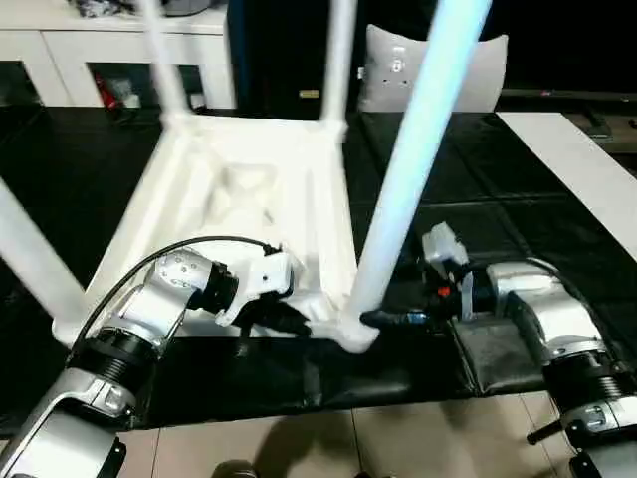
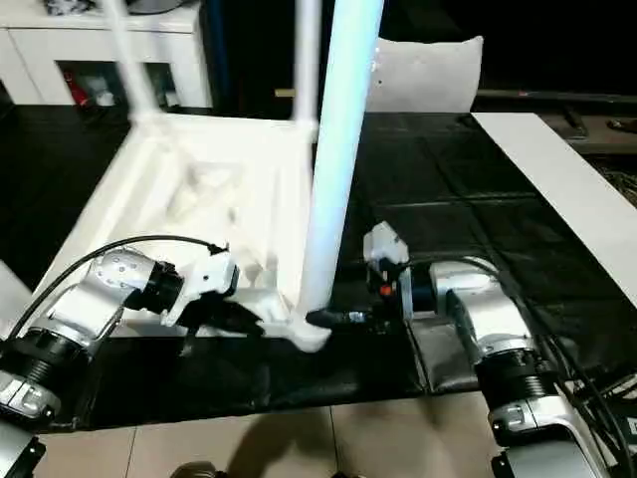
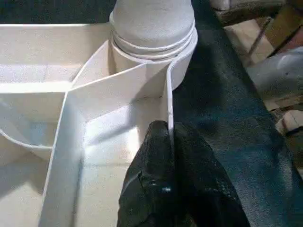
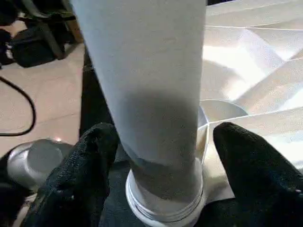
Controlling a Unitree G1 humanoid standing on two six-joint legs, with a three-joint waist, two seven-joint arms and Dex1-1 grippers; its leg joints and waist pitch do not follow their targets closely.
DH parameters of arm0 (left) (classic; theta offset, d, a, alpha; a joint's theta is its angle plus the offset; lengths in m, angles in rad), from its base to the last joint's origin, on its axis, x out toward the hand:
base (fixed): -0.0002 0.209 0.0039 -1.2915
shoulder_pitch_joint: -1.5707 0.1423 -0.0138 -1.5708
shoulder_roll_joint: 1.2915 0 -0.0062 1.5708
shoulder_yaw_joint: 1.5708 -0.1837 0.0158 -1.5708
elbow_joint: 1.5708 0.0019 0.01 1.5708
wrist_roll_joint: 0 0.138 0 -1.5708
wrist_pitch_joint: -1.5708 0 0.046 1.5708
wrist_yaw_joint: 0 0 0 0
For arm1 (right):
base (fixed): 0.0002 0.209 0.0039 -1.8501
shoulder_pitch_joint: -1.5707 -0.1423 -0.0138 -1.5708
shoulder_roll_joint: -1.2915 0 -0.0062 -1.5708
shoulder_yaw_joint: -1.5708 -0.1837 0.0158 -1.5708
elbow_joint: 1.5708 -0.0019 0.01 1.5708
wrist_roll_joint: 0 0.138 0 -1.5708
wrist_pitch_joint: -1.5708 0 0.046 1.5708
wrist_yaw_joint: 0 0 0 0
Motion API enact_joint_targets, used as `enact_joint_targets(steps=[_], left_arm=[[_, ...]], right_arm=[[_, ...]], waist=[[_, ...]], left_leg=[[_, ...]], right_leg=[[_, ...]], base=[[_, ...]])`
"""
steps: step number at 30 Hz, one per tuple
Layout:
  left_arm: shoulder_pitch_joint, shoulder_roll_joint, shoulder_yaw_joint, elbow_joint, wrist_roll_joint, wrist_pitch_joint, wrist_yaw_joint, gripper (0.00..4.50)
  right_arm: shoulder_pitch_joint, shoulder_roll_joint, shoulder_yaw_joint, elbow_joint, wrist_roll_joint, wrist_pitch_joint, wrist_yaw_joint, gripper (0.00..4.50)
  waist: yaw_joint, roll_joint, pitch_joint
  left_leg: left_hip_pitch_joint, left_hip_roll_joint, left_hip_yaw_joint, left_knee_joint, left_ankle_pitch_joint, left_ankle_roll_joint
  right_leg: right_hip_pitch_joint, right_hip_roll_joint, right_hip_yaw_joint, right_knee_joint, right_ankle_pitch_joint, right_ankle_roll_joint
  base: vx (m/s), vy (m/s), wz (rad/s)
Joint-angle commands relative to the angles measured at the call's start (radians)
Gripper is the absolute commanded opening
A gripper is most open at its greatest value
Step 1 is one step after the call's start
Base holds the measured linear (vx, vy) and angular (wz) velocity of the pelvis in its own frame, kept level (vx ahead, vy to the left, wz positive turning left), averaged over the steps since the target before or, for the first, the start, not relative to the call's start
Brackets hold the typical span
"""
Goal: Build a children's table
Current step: Rotate leg to tighten
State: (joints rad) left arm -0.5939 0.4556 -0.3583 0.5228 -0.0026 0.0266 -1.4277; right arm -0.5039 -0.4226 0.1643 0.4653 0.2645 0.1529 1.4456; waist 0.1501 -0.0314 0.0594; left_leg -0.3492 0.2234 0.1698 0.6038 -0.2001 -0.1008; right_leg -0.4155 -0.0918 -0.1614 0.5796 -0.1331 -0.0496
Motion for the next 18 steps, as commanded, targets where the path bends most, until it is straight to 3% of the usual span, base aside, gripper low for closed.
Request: enact_joint_targets(steps=[1,6,12,15,18], left_arm=[[-0.039,-0.01,-0.026,-0.027,-0.013,-0.028,-0.05,0.0],[-0.036,-0.011,-0.029,-0.023,-0.014,-0.037,-0.057,0.0],[-0.035,-0.012,-0.024,-0.013,-0.011,-0.046,-0.052,0.0],[-0.032,-0.014,-0.016,-0.013,-0.015,-0.032,-0.035,0.0],[-0.028,-0.035,0.012,-0.032,-0.02,0.042,0.041,0.0]], right_arm=[[-0.016,-0.013,0.003,0.01,0.001,-0.004,0.024,3.23],[-0.014,-0.02,0.019,0.016,-0.009,-0.016,0.044,2.82],[-0.009,-0.014,0.021,0.009,-0.001,-0.015,0.052,2.28],[-0.001,-0.006,0.021,-0.005,0.008,0.003,0.053,2.08],[0.032,0.021,0.006,-0.071,0.054,0.095,0.009,1.96]], waist=[[-0.008,0.004,-0.081],[-0.01,0.001,-0.08],[-0.011,0.0,-0.081],[-0.011,0.0,-0.081],[-0.011,0.002,-0.079]], left_leg=[[0.006,0.022,0.003,-0.07,-0.159,0.048],[0.005,0.02,0.003,-0.069,-0.155,0.048],[0.004,0.02,0.004,-0.068,-0.148,0.051],[0.004,0.021,0.003,-0.069,-0.148,0.05],[0.006,0.022,0.003,-0.07,-0.15,0.046]], right_leg=[[0.068,-0.07,0.066,-0.065,-0.368,-0.108],[0.068,-0.069,0.064,-0.07,-0.404,-0.086],[0.067,-0.067,0.064,-0.069,-0.397,-0.085],[0.067,-0.067,0.063,-0.069,-0.4,-0.083],[0.068,-0.065,0.064,-0.072,-0.401,-0.083]], base=[[0.0,0.0,0.0],[0.0,0.0,0.0],[0.0,0.0,0.0],[0.0,0.0,0.0],[0.0,0.0,0.0]])
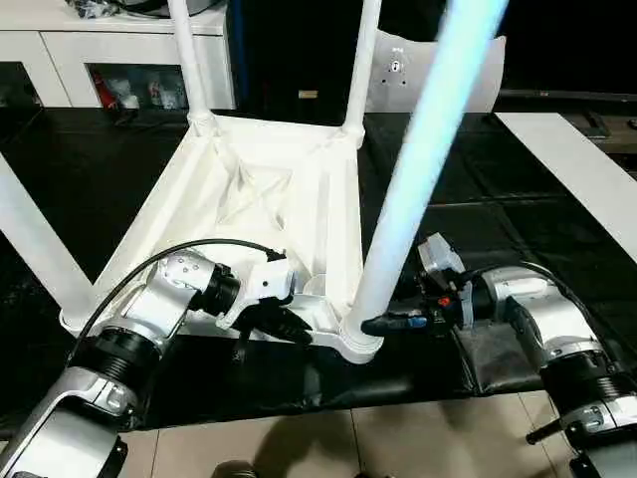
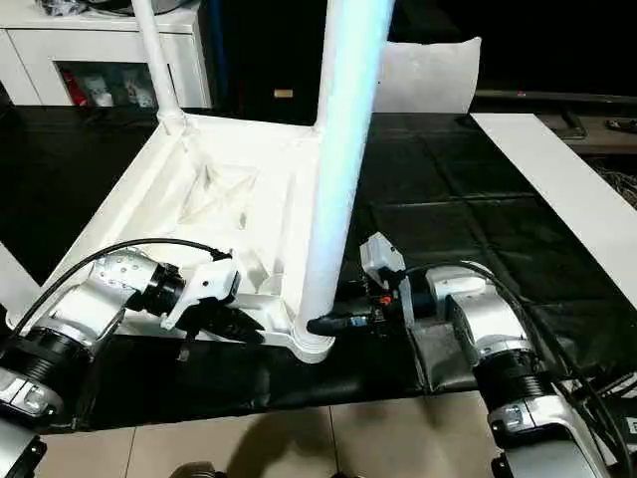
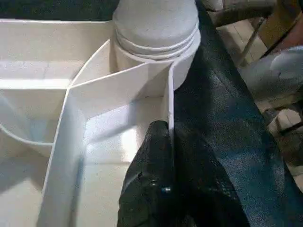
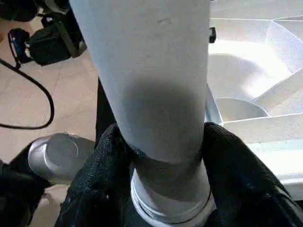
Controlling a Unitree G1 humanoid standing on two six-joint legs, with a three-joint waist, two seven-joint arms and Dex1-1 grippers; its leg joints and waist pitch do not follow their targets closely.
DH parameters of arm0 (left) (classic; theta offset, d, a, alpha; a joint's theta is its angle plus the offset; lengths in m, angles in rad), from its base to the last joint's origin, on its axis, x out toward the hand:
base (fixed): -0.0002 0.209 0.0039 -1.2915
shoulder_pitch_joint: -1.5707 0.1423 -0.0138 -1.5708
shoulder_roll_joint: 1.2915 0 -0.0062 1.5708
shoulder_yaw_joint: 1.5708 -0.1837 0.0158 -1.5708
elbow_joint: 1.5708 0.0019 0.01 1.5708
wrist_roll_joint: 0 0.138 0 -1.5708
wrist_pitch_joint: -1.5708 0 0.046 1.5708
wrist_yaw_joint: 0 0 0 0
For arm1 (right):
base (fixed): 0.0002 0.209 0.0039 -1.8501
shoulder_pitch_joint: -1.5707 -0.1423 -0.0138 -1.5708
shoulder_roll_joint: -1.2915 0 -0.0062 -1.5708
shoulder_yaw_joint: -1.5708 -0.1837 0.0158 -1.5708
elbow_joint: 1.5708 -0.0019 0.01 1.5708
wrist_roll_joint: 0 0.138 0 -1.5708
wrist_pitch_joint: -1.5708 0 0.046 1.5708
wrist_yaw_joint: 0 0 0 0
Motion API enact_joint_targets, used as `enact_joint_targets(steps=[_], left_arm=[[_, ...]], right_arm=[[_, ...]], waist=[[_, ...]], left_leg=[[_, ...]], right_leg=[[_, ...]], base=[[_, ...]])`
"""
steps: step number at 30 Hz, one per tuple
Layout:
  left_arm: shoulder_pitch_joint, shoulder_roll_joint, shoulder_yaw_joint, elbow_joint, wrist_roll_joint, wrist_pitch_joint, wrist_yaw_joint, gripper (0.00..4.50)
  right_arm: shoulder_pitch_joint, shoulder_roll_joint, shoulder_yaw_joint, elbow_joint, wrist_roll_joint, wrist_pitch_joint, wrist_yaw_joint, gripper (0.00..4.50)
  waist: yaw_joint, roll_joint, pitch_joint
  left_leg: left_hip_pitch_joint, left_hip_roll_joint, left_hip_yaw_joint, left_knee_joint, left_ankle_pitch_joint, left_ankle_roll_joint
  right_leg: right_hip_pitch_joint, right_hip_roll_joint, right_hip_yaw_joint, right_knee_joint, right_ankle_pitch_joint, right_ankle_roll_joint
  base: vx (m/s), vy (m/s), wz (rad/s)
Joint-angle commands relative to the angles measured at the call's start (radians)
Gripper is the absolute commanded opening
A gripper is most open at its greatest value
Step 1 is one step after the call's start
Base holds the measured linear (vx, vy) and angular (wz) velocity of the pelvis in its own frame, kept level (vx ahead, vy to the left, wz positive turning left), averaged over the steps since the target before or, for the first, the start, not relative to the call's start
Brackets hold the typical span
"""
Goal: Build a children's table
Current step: Rotate leg to tighten
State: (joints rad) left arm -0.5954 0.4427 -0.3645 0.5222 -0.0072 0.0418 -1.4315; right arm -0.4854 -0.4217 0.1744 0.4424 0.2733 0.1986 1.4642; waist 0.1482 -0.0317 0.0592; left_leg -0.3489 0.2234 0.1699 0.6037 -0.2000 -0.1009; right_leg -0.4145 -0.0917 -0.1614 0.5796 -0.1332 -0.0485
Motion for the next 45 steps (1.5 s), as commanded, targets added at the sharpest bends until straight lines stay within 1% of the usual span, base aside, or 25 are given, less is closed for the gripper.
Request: enact_joint_targets(steps=[1,5,7,8,10,12,13,14,15,16,18,19,21,22,24,26,27,32,33,35,37,40,42,44,45], left_arm=[[-0.027,-0.03,0.027,-0.039,-0.016,0.054,0.071,0.0],[-0.029,-0.061,0.053,-0.064,-0.016,0.114,0.155,0.0],[-0.029,-0.114,0.086,-0.107,-0.017,0.196,0.272,0.0],[-0.029,-0.133,0.095,-0.118,-0.016,0.219,0.309,0.0],[-0.028,-0.174,0.11,-0.136,-0.008,0.269,0.384,0.0],[-0.033,-0.22,0.128,-0.145,0.009,0.315,0.483,0.0],[-0.04,-0.246,0.14,-0.142,0.024,0.328,0.546,0.0],[-0.043,-0.257,0.145,-0.141,0.031,0.334,0.578,0.0],[-0.046,-0.266,0.148,-0.139,0.039,0.336,0.603,0.0],[-0.051,-0.282,0.155,-0.138,0.044,0.339,0.641,0.0],[-0.053,-0.298,0.155,-0.148,0.05,0.349,0.672,0.0],[-0.051,-0.304,0.152,-0.157,0.057,0.357,0.679,0.0],[-0.047,-0.306,0.148,-0.167,0.06,0.36,0.677,0.0],[-0.04,-0.303,0.14,-0.18,0.063,0.367,0.673,0.0],[-0.038,-0.3,0.139,-0.183,0.066,0.365,0.677,0.0],[-0.035,-0.291,0.139,-0.186,0.065,0.359,0.675,0.0],[-0.033,-0.283,0.139,-0.185,0.061,0.352,0.669,0.0],[-0.025,-0.246,0.143,-0.184,0.042,0.326,0.616,0.0],[-0.024,-0.244,0.143,-0.185,0.041,0.328,0.615,0.0],[-0.012,-0.194,0.132,-0.174,0.027,0.269,0.525,0.0],[-0.006,-0.167,0.124,-0.17,0.02,0.257,0.475,0.0],[0.002,-0.112,0.096,-0.156,0.009,0.195,0.354,0.0],[0.004,-0.082,0.079,-0.153,0.001,0.176,0.285,0.0],[0.002,-0.046,0.058,-0.148,-0.004,0.137,0.204,0.0],[0.002,-0.046,0.058,-0.148,-0.004,0.137,0.204,0.0]], right_arm=[[0.019,0.029,-0.009,-0.062,0.054,0.074,-0.033,1.94],[0.031,0.063,-0.008,-0.092,0.035,0.114,-0.134,1.91],[0.026,0.142,-0.022,-0.092,-0.02,0.135,-0.33,1.91],[0.02,0.174,-0.034,-0.089,-0.027,0.149,-0.392,1.91],[0.003,0.233,-0.052,-0.079,-0.05,0.17,-0.514,1.91],[-0.016,0.294,-0.07,-0.067,-0.084,0.19,-0.66,1.91],[-0.032,0.326,-0.088,-0.048,-0.101,0.201,-0.75,1.91],[-0.039,0.34,-0.095,-0.039,-0.106,0.208,-0.791,1.9],[-0.044,0.35,-0.101,-0.034,-0.109,0.207,-0.818,1.9],[-0.049,0.363,-0.107,-0.025,-0.11,0.201,-0.849,1.9],[-0.051,0.372,-0.111,-0.019,-0.12,0.183,-0.867,1.9],[-0.051,0.376,-0.111,-0.021,-0.129,0.173,-0.87,2.24],[-0.048,0.376,-0.121,-0.022,-0.126,0.143,-0.865,2.58],[-0.041,0.377,-0.138,-0.035,-0.116,0.131,-0.861,2.61],[-0.036,0.372,-0.141,-0.045,-0.117,0.123,-0.861,2.69],[-0.027,0.36,-0.142,-0.061,-0.113,0.118,-0.858,2.87],[-0.021,0.348,-0.147,-0.07,-0.105,0.117,-0.85,2.98],[-0.001,0.29,-0.162,-0.086,-0.088,0.093,-0.777,3.43],[-0.001,0.286,-0.163,-0.086,-0.087,0.092,-0.771,3.52],[-0.002,0.209,-0.164,-0.076,-0.081,0.058,-0.66,3.8],[-0.003,0.163,-0.152,-0.074,-0.077,0.036,-0.581,3.89],[-0.002,0.082,-0.118,-0.076,-0.064,0.004,-0.429,4.15],[-0.003,0.044,-0.096,-0.072,-0.065,-0.009,-0.353,4.28],[-0.009,0.005,-0.071,-0.061,-0.074,-0.029,-0.279,4.45],[-0.009,0.005,-0.071,-0.061,-0.074,-0.029,-0.279,4.48]], waist=[[-0.009,0.003,-0.079],[-0.015,0.001,-0.076],[-0.021,0.001,-0.073],[-0.03,-0.001,-0.071],[-0.06,0.004,-0.074],[-0.078,0.008,-0.074],[-0.085,0.009,-0.074],[-0.098,0.006,-0.075],[-0.101,0.007,-0.076],[-0.106,0.01,-0.077],[-0.105,0.009,-0.079],[-0.104,0.009,-0.08],[-0.098,0.009,-0.083],[-0.095,0.011,-0.086],[-0.092,0.01,-0.091],[-0.089,0.011,-0.093],[-0.085,0.006,-0.091],[-0.073,0.011,-0.089],[-0.073,0.01,-0.088],[-0.07,0.005,-0.085],[-0.064,0.007,-0.084],[-0.057,0.005,-0.081],[-0.055,0.004,-0.08],[-0.048,0.008,-0.081],[-0.046,0.008,-0.079]], left_leg=[[0.005,0.022,0.002,-0.07,-0.154,0.042],[0.006,0.014,0.001,-0.069,-0.178,0.03],[0.007,0.009,0.002,-0.065,-0.191,0.017],[0.003,0.003,-0.001,-0.064,-0.195,0.006],[-0.002,0.002,-0.007,-0.062,-0.21,-0.001],[-0.007,0.006,-0.011,-0.061,-0.223,0.006],[-0.002,0.006,-0.011,-0.06,-0.229,0.006],[-0.004,0.003,-0.013,-0.058,-0.238,0.007],[-0.002,0.0,-0.012,-0.056,-0.24,0.011],[0.003,-0.002,-0.01,-0.057,-0.23,0.031],[0.0,0.003,-0.011,-0.063,-0.212,0.042],[-0.001,0.003,-0.011,-0.064,-0.206,0.045],[0.002,0.009,-0.009,-0.066,-0.177,0.049],[-0.003,0.014,-0.009,-0.068,-0.139,0.057],[-0.009,0.017,-0.01,-0.066,-0.079,0.065],[-0.013,0.014,-0.007,-0.062,-0.033,0.077],[-0.015,0.009,-0.002,-0.059,-0.027,0.085],[-0.009,0.011,0.002,-0.06,-0.047,0.093],[-0.01,0.011,0.002,-0.06,-0.053,0.091],[-0.009,0.01,0.003,-0.061,-0.089,0.081],[-0.007,0.01,0.004,-0.062,-0.105,0.081],[-0.002,0.009,0.005,-0.063,-0.137,0.081],[-0.002,0.009,0.005,-0.063,-0.141,0.077],[0.007,0.01,0.006,-0.064,-0.151,0.076],[0.006,0.013,0.006,-0.065,-0.156,0.076]], right_leg=[[0.066,-0.067,0.064,-0.07,-0.406,-0.083],[0.066,-0.069,0.056,-0.086,-0.486,-0.046],[0.062,-0.068,0.05,-0.095,-0.537,-0.021],[0.065,-0.068,0.04,-0.101,-0.57,0.0],[0.071,-0.067,0.024,-0.114,-0.591,0.035],[0.074,-0.067,0.017,-0.118,-0.574,0.04],[0.071,-0.066,0.014,-0.122,-0.57,0.036],[0.073,-0.068,0.008,-0.125,-0.569,0.036],[0.074,-0.066,0.006,-0.126,-0.568,0.039],[0.071,-0.067,0.01,-0.128,-0.548,0.033],[0.071,-0.065,0.02,-0.117,-0.499,0.009],[0.072,-0.065,0.022,-0.114,-0.484,0.003],[0.07,-0.067,0.035,-0.1,-0.42,-0.032],[0.073,-0.066,0.045,-0.082,-0.342,-0.073],[0.077,-0.066,0.053,-0.06,-0.243,-0.111],[0.078,-0.065,0.06,-0.045,-0.162,-0.144],[0.077,-0.063,0.064,-0.043,-0.149,-0.151],[0.075,-0.064,0.066,-0.047,-0.178,-0.151],[0.075,-0.063,0.066,-0.047,-0.187,-0.149],[0.074,-0.062,0.066,-0.055,-0.249,-0.127],[0.074,-0.063,0.067,-0.058,-0.274,-0.116],[0.07,-0.061,0.066,-0.066,-0.329,-0.1],[0.068,-0.061,0.067,-0.067,-0.346,-0.095],[0.061,-0.06,0.067,-0.071,-0.361,-0.098],[0.062,-0.059,0.067,-0.07,-0.363,-0.101]], base=[[0.0,0.0,0.0],[0.0,0.0,0.0],[0.0,0.0,0.0],[0.0,0.0,0.0],[0.0,0.0,0.0],[0.0,0.0,0.0],[0.0,0.0,0.0],[0.0,0.0,0.0],[0.0,0.0,0.0],[0.0,0.0,0.0],[0.0,0.0,0.0],[0.0,0.0,0.0],[0.0,0.0,0.0],[0.0,0.0,0.0],[0.0,0.0,0.0],[0.0,0.0,0.0],[0.0,0.0,0.0],[0.0,0.0,0.0],[0.0,0.0,0.0],[0.0,0.0,0.0],[0.0,0.0,0.0],[0.0,0.0,0.0],[0.0,0.0,0.0],[0.0,0.0,0.0],[0.0,0.0,0.0]])
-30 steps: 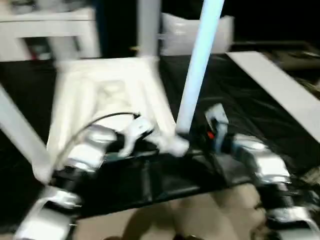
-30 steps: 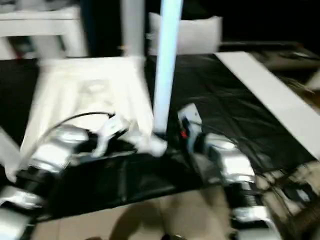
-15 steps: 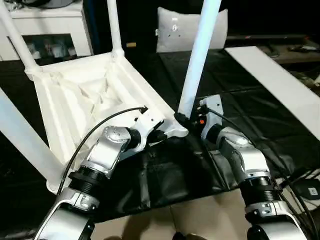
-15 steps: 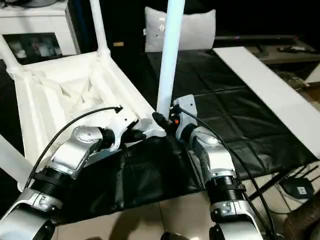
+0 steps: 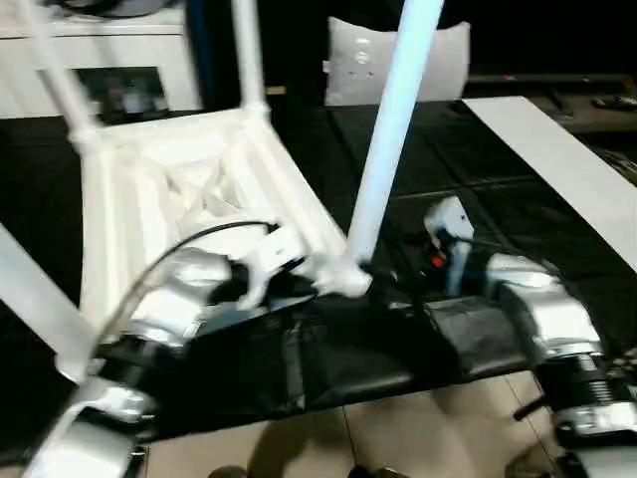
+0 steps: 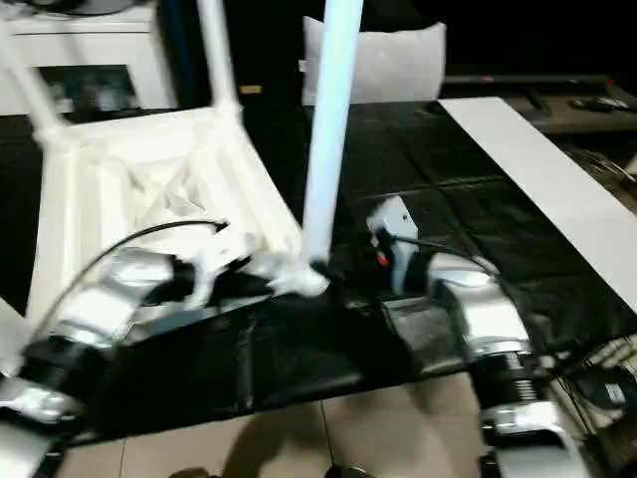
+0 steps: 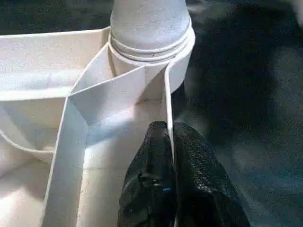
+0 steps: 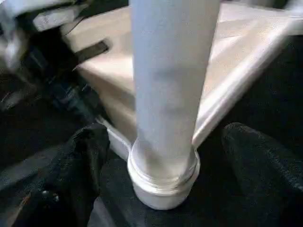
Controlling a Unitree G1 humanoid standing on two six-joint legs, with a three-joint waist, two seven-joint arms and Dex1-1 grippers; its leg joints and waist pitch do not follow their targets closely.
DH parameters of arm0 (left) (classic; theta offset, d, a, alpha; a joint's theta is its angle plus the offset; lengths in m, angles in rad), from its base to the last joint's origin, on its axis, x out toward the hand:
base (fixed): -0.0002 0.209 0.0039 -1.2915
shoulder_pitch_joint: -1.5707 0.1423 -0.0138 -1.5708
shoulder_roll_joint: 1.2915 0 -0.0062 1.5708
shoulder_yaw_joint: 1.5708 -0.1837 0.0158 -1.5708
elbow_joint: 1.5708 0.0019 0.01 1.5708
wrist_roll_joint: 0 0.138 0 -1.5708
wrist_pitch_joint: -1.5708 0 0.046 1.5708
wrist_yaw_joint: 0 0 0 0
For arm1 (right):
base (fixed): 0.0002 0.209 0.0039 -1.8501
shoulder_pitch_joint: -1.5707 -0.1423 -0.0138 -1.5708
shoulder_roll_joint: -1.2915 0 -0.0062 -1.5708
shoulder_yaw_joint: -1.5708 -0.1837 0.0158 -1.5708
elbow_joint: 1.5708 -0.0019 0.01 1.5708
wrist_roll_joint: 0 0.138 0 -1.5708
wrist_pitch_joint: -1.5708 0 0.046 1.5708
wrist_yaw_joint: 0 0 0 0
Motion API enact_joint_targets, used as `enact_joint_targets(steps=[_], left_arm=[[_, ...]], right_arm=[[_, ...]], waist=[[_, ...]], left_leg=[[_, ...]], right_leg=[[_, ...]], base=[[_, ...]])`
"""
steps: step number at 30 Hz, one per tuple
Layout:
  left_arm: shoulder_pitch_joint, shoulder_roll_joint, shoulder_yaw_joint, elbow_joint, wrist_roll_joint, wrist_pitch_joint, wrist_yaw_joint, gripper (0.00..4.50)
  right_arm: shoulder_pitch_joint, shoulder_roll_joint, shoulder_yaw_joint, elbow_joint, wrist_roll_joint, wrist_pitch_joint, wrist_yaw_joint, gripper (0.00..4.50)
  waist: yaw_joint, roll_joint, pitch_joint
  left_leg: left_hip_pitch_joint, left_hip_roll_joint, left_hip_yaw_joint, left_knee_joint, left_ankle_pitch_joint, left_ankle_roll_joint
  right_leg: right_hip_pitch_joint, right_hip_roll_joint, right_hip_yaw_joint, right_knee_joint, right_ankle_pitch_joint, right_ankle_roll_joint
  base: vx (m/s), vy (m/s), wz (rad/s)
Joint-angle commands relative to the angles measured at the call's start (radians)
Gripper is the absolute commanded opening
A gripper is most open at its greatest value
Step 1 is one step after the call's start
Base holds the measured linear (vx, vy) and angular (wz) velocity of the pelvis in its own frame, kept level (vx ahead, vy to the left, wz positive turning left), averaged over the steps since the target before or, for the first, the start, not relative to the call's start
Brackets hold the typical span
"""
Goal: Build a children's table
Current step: Rotate leg to tighten
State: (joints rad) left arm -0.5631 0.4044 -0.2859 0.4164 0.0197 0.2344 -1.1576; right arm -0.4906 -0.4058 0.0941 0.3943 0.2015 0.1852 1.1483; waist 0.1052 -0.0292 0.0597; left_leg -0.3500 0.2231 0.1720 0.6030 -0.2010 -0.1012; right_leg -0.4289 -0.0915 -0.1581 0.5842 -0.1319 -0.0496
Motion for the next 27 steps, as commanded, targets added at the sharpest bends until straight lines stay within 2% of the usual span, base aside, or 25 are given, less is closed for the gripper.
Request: enact_joint_targets(steps=[1,2,3,4,5,8,10,11,13,15,18,20,23,24,26,27], left_arm=[[-0.033,0.011,-0.032,-0.034,-0.036,-0.086,-0.115,0.0],[-0.033,0.012,-0.033,-0.034,-0.036,-0.087,-0.117,0.0],[-0.039,0.026,-0.045,-0.023,-0.035,-0.103,-0.151,0.0],[-0.046,0.041,-0.06,-0.01,-0.033,-0.124,-0.193,0.0],[-0.046,0.041,-0.06,-0.01,-0.033,-0.124,-0.193,0.0],[-0.05,0.056,-0.074,-0.002,-0.037,-0.142,-0.247,0.0],[-0.053,0.067,-0.087,-0.001,-0.043,-0.15,-0.288,0.0],[-0.055,0.071,-0.092,0.002,-0.044,-0.156,-0.302,0.0],[-0.056,0.074,-0.097,0.004,-0.042,-0.161,-0.311,0.0],[-0.055,0.077,-0.1,0.004,-0.042,-0.165,-0.317,0.0],[-0.058,0.072,-0.099,0.013,-0.041,-0.172,-0.319,0.0],[-0.059,0.071,-0.098,0.017,-0.042,-0.175,-0.322,0.0],[-0.059,0.071,-0.098,0.021,-0.042,-0.179,-0.323,0.0],[-0.059,0.071,-0.099,0.022,-0.041,-0.18,-0.323,0.0],[-0.058,0.073,-0.1,0.023,-0.042,-0.181,-0.324,0.0],[-0.058,0.074,-0.099,0.023,-0.042,-0.183,-0.324,0.0]], right_arm=[[-0.01,-0.031,0.024,0.0,-0.007,-0.034,0.077,4.48],[-0.011,-0.032,0.025,0.001,-0.007,-0.035,0.08,4.48],[-0.016,-0.046,0.04,0.009,-0.009,-0.053,0.121,4.48],[-0.022,-0.057,0.054,0.021,-0.007,-0.071,0.162,4.48],[-0.022,-0.057,0.054,0.021,-0.007,-0.071,0.162,4.48],[-0.027,-0.061,0.067,0.028,0.0,-0.085,0.21,4.48],[-0.026,-0.068,0.085,0.026,0.021,-0.062,0.269,4.48],[-0.024,-0.07,0.094,0.025,0.032,-0.047,0.294,4.32],[-0.02,-0.069,0.1,0.022,0.041,-0.03,0.311,4.32],[-0.015,-0.069,0.106,0.017,0.046,-0.019,0.322,3.97],[-0.012,-0.065,0.112,0.021,0.049,-0.018,0.336,3.85],[-0.011,-0.061,0.111,0.025,0.048,-0.019,0.342,3.52],[-0.012,-0.054,0.111,0.032,0.053,-0.017,0.342,3.39],[-0.013,-0.052,0.112,0.036,0.055,-0.017,0.341,3.17],[-0.016,-0.044,0.11,0.05,0.057,-0.023,0.331,3.09],[-0.017,-0.039,0.107,0.054,0.057,-0.024,0.324,2.9]], waist=[[0.003,0.007,-0.08],[0.003,0.007,-0.08],[0.012,0.005,-0.079],[0.012,0.005,-0.075],[0.015,0.006,-0.076],[0.02,0.004,-0.078],[0.029,0.004,-0.079],[0.03,0.004,-0.079],[0.032,0.004,-0.079],[0.033,0.002,-0.08],[0.032,0.0,-0.08],[0.032,0.001,-0.08],[0.031,0.001,-0.081],[0.031,0.001,-0.081],[0.031,0.001,-0.081],[0.031,0.001,-0.081]], left_leg=[[0.007,0.015,0.003,-0.064,-0.16,0.074],[0.007,0.015,0.003,-0.064,-0.16,0.074],[0.014,0.018,0.005,-0.065,-0.168,0.066],[0.017,0.018,0.007,-0.066,-0.189,0.064],[0.017,0.017,0.005,-0.066,-0.195,0.062],[0.014,0.022,0.002,-0.068,-0.191,0.054],[0.013,0.022,0.003,-0.067,-0.183,0.055],[0.012,0.022,0.002,-0.068,-0.18,0.055],[0.009,0.023,0.002,-0.068,-0.174,0.054],[0.007,0.021,0.001,-0.068,-0.173,0.05],[0.005,0.018,0.002,-0.066,-0.168,0.047],[0.005,0.018,0.001,-0.066,-0.165,0.046],[0.005,0.018,0.001,-0.066,-0.164,0.046],[0.006,0.018,0.001,-0.066,-0.164,0.045],[0.006,0.019,0.001,-0.066,-0.165,0.045],[0.005,0.019,0.001,-0.066,-0.164,0.044]], right_leg=[[0.075,-0.059,0.063,-0.074,-0.364,-0.102],[0.075,-0.059,0.063,-0.074,-0.364,-0.102],[0.07,-0.06,0.065,-0.071,-0.364,-0.11],[0.067,-0.059,0.065,-0.077,-0.386,-0.11],[0.069,-0.06,0.065,-0.077,-0.396,-0.108],[0.073,-0.064,0.067,-0.073,-0.397,-0.104],[0.074,-0.064,0.068,-0.07,-0.385,-0.108],[0.074,-0.064,0.068,-0.069,-0.381,-0.11],[0.077,-0.064,0.068,-0.067,-0.37,-0.114],[0.079,-0.066,0.067,-0.068,-0.384,-0.106],[0.08,-0.065,0.066,-0.07,-0.4,-0.094],[0.079,-0.065,0.065,-0.072,-0.412,-0.085],[0.078,-0.065,0.064,-0.072,-0.41,-0.083],[0.078,-0.065,0.064,-0.072,-0.409,-0.084],[0.077,-0.065,0.064,-0.072,-0.407,-0.089],[0.078,-0.065,0.064,-0.072,-0.406,-0.09]], base=[[0.0,0.0,0.0],[0.0,0.0,0.0],[0.0,0.0,0.0],[0.0,0.0,0.0],[0.0,0.0,0.0],[0.0,0.0,0.0],[0.0,0.0,0.0],[0.0,0.0,0.0],[0.0,0.0,0.0],[0.0,0.0,0.0],[0.0,0.0,0.0],[0.0,0.0,0.0],[0.0,0.0,0.0],[0.0,0.0,0.0],[0.0,0.0,0.0],[0.0,0.0,0.0]])
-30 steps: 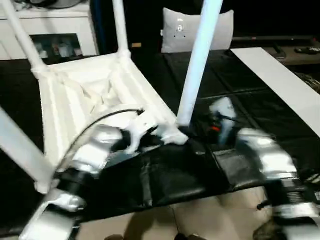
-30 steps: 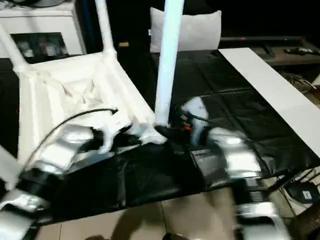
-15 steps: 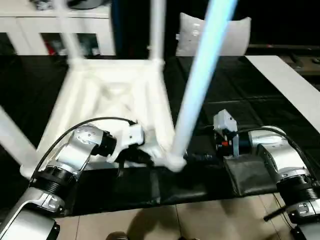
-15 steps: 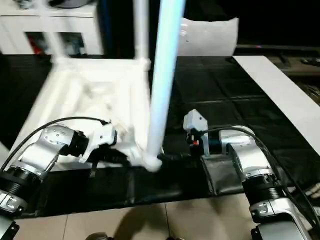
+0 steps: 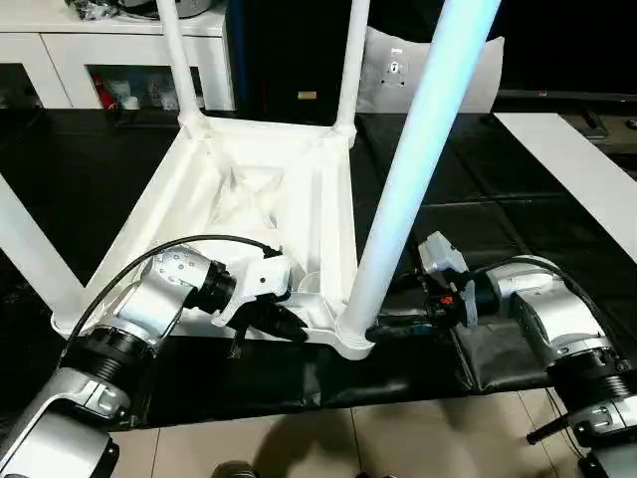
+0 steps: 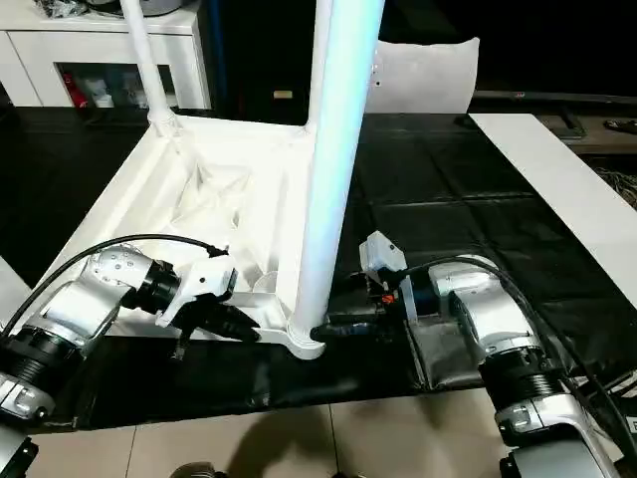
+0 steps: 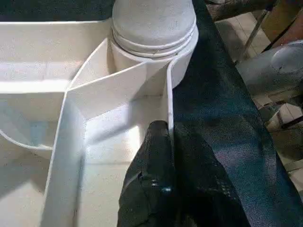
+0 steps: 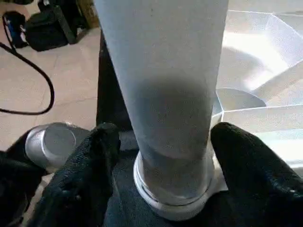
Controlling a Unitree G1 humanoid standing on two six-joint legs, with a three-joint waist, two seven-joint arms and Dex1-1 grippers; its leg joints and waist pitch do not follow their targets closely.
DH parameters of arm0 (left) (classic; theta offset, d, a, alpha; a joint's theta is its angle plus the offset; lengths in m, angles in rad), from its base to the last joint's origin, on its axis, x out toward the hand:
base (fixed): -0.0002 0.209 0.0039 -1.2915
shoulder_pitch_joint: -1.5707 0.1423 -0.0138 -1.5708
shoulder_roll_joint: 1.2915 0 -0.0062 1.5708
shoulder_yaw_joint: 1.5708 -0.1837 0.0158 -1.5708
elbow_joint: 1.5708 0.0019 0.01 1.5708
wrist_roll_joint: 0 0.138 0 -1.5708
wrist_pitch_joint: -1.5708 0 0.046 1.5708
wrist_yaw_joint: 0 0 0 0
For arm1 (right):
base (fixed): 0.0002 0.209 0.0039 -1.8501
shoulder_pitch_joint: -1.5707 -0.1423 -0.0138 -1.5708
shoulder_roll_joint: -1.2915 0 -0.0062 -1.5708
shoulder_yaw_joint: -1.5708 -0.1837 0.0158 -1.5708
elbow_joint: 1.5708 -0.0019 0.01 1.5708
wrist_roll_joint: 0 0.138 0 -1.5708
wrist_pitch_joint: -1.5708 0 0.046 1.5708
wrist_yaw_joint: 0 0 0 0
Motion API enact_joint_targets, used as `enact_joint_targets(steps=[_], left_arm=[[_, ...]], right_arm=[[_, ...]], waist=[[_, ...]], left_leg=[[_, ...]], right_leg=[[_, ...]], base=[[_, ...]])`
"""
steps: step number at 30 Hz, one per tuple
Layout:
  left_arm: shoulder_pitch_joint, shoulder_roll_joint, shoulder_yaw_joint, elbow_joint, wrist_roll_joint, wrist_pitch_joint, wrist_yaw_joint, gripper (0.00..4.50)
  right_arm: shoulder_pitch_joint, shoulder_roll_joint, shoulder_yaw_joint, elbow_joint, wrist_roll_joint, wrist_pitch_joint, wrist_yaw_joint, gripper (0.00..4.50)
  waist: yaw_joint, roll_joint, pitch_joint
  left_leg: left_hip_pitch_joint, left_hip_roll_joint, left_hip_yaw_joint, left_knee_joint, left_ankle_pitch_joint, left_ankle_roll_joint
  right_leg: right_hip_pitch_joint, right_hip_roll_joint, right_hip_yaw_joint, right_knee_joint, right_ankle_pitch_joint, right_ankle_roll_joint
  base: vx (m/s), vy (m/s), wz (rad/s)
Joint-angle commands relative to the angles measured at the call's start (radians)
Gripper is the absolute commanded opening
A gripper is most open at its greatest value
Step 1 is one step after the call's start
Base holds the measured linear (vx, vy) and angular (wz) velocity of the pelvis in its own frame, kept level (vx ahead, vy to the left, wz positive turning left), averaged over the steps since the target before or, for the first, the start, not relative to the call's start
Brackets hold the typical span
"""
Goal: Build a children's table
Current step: Rotate leg to tighten
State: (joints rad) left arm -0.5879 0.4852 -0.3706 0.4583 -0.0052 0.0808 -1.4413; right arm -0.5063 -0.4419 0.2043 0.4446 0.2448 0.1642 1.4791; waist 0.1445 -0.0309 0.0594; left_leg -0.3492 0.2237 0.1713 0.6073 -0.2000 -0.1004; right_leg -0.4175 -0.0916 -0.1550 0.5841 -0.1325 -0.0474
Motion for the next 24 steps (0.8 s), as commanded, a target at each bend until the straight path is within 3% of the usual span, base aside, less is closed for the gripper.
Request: enact_joint_targets(steps=[1,6,12,15,17,19,20,21,22,24], left_arm=[[-0.033,-0.007,-0.015,-0.019,-0.017,-0.029,-0.04,0.0],[-0.032,-0.006,-0.011,-0.012,-0.015,-0.03,-0.035,0.0],[-0.019,-0.024,0.019,-0.038,-0.022,0.046,0.037,0.0],[-0.011,-0.067,0.051,-0.083,-0.014,0.146,0.162,0.0],[-0.003,-0.128,0.092,-0.118,-0.026,0.225,0.279,0.0],[0.0,-0.136,0.096,-0.127,-0.028,0.237,0.292,0.0],[0.004,-0.174,0.113,-0.147,-0.021,0.278,0.365,0.0],[0.005,-0.179,0.115,-0.149,-0.02,0.282,0.374,0.0],[0.006,-0.221,0.131,-0.16,-0.002,0.316,0.464,0.0],[0.005,-0.254,0.145,-0.165,0.013,0.333,0.533,0.0]], right_arm=[[-0.002,-0.002,-0.003,0.004,0.013,-0.003,-0.007,2.9],[0.004,0.013,-0.003,-0.005,0.021,0.015,-0.009,2.44],[0.043,0.052,-0.035,-0.079,0.072,0.12,-0.083,2.06],[0.064,0.083,-0.024,-0.13,0.023,0.173,-0.215,1.98],[0.058,0.153,-0.047,-0.129,-0.005,0.198,-0.371,1.97],[0.055,0.168,-0.054,-0.128,-0.005,0.205,-0.401,1.95],[0.038,0.216,-0.07,-0.111,-0.026,0.217,-0.51,1.95],[0.035,0.222,-0.071,-0.107,-0.03,0.217,-0.523,1.94],[0.012,0.274,-0.083,-0.076,-0.068,0.212,-0.65,1.93],[-0.012,0.324,-0.115,-0.042,-0.081,0.225,-0.775,1.93]], waist=[[-0.008,0.003,-0.08],[-0.008,0.005,-0.081],[-0.006,0.006,-0.081],[-0.01,0.006,-0.076],[-0.016,0.008,-0.073],[-0.028,0.004,-0.073],[-0.04,0.003,-0.075],[-0.046,0.003,-0.076],[-0.068,0.005,-0.074],[-0.085,0.005,-0.076]], left_leg=[[0.004,0.019,0.001,-0.071,-0.163,0.043],[0.005,0.018,0.001,-0.071,-0.166,0.041],[0.005,0.019,-0.001,-0.073,-0.164,0.032],[0.009,0.017,0.0,-0.073,-0.18,0.019],[0.006,0.011,-0.002,-0.072,-0.199,0.008],[0.005,0.002,-0.003,-0.068,-0.211,-0.002],[-0.001,0.0,-0.006,-0.068,-0.21,0.003],[-0.003,0.004,-0.007,-0.07,-0.202,0.0],[-0.007,0.002,-0.009,-0.067,-0.208,-0.003],[-0.005,-0.004,-0.009,-0.063,-0.215,0.008]], right_leg=[[0.067,-0.065,0.061,-0.071,-0.401,-0.092],[0.067,-0.064,0.06,-0.073,-0.412,-0.086],[0.068,-0.065,0.061,-0.07,-0.393,-0.091],[0.065,-0.066,0.059,-0.078,-0.44,-0.072],[0.066,-0.067,0.05,-0.09,-0.506,-0.045],[0.068,-0.066,0.039,-0.103,-0.565,-0.007],[0.074,-0.066,0.035,-0.106,-0.572,0.01],[0.075,-0.066,0.036,-0.102,-0.556,0.008],[0.072,-0.063,0.028,-0.106,-0.554,0.01],[0.072,-0.063,0.023,-0.114,-0.564,0.016]], base=[[0.0,0.0,0.0],[0.0,0.0,0.0],[0.0,0.0,0.0],[0.0,0.0,0.0],[0.0,0.0,0.0],[0.0,0.0,0.0],[0.0,0.0,0.0],[0.0,0.0,0.0],[0.0,0.0,0.0],[0.0,0.0,0.0]])
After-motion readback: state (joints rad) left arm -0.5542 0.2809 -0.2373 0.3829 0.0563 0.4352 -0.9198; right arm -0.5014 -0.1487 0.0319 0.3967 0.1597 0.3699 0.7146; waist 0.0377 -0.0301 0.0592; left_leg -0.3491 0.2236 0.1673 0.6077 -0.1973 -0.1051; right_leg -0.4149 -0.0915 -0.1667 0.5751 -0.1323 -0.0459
